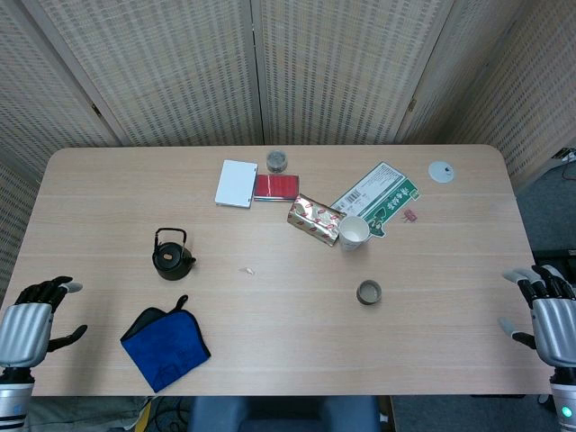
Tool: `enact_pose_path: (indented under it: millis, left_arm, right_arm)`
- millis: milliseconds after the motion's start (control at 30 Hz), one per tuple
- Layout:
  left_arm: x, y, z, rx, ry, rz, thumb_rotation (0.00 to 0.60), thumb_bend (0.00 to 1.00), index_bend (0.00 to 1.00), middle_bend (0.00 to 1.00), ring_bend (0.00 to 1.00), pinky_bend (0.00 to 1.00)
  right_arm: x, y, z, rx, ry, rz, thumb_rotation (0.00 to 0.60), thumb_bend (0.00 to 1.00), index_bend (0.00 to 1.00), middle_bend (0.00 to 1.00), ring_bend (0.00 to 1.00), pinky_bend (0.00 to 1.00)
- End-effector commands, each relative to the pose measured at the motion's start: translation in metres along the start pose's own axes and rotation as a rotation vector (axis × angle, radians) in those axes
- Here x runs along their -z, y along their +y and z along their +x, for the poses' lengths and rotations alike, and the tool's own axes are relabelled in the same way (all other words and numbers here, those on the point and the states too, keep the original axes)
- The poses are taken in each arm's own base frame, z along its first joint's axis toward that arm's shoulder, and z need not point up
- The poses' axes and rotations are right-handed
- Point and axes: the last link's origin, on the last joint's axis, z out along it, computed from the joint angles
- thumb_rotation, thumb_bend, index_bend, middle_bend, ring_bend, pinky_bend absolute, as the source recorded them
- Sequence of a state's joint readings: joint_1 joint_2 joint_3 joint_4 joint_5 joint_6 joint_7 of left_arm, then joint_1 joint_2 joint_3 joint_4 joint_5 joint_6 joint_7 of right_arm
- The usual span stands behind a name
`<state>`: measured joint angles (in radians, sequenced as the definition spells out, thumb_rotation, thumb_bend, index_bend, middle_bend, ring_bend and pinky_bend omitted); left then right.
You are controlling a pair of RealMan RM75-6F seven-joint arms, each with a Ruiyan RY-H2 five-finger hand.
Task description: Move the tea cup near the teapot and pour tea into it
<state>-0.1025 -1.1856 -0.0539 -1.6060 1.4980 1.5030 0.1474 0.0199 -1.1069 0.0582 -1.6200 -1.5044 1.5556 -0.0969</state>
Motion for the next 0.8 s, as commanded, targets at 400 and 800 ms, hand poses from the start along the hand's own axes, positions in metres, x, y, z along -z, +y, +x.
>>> enact_pose_path:
  millis: [400, 800]
  left_arm:
    - [-0.001, 0.000, 0.003, 0.017, 0.002, -0.012, 0.600, 0.15, 0.32, 0.24, 0.26, 0.22]
    - [0.002, -0.001, 0.006, 0.020, 0.005, -0.010, 0.600, 0.15, 0.33, 0.24, 0.26, 0.22]
  right_arm:
    - [0.001, 0.000, 0.000, -0.007, 0.002, 0.008, 0.600, 0.09, 0.30, 0.27, 0.16, 0.24]
    - [-0.026, -0.036, -0.020, 0.035, -0.138, 0.182, 0.600, 0.08, 0.30, 0.27, 0.18, 0.25]
